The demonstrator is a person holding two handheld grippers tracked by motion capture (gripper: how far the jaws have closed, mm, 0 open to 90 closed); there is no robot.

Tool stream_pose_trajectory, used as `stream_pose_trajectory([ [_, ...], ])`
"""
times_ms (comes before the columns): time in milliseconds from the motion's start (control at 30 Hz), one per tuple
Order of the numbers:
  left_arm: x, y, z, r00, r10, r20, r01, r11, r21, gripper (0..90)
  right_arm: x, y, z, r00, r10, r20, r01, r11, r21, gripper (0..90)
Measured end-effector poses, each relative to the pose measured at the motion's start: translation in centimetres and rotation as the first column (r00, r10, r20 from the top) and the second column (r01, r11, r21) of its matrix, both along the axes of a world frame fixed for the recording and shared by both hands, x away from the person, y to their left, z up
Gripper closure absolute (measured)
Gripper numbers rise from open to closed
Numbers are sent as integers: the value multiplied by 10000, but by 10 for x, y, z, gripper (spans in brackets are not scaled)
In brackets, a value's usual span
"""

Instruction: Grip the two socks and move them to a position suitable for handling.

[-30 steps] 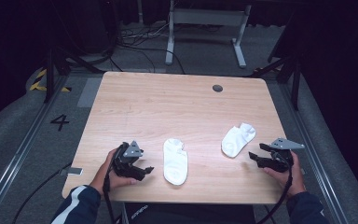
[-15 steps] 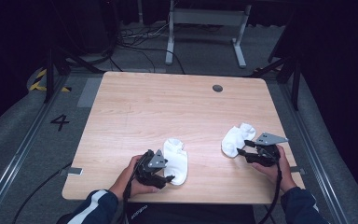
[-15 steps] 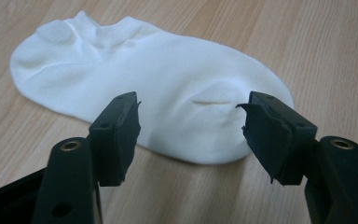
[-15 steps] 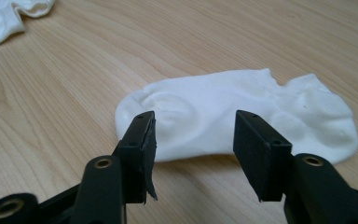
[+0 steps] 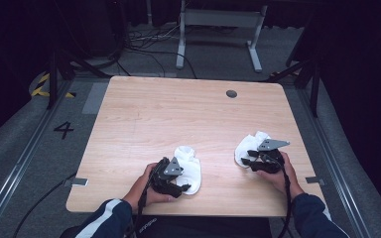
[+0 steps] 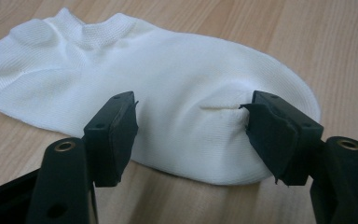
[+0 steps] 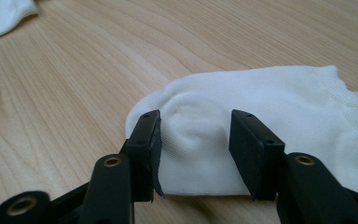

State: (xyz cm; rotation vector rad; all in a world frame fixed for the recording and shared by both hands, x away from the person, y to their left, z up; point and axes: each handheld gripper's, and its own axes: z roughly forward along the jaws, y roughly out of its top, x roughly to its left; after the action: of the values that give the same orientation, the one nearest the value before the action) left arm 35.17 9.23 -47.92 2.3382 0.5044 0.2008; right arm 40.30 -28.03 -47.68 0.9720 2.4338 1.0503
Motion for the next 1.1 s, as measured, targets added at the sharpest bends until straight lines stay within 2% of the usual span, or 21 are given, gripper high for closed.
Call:
stream_pose_trajectory([
  [200,12,-1,-2,9999,137,20,-137,9997,-211,313,-7,4,0,9978,642,-152,-640,9979,102,535],
  [400,20,-5,-2,9999,127,42,-126,9996,-236,313,-19,6,0,9924,1175,-361,-1170,9930,160,528],
  [533,25,-9,-2,10000,-50,20,50,9997,-226,313,-26,6,1,9915,1285,-215,-1286,9917,-42,524],
  [667,31,-16,-2,9996,-278,5,278,9994,-181,313,-30,4,1,9887,1471,-303,-1471,9891,42,524],
  [800,35,-19,-2,9989,-462,-21,461,9987,-210,311,-33,4,1,9846,1703,-405,-1703,9854,24,525],
  [833,38,-21,-2,9982,-606,-35,605,9980,-172,311,-37,4,1,9805,1910,-468,-1911,9816,34,525],
  [1000,42,-23,-2,9967,-817,10,817,9965,-165,311,-42,6,3,9717,2279,-619,-2285,9735,-26,524],
  [1067,41,-24,-2,9978,-647,171,650,9978,-129,305,-45,7,3,9678,2425,-678,-2436,9698,-87,525],
  [1100,40,-25,-1,9986,-527,100,528,9985,-115,295,-46,7,4,9672,2445,-686,-2461,9691,-163,526],
])
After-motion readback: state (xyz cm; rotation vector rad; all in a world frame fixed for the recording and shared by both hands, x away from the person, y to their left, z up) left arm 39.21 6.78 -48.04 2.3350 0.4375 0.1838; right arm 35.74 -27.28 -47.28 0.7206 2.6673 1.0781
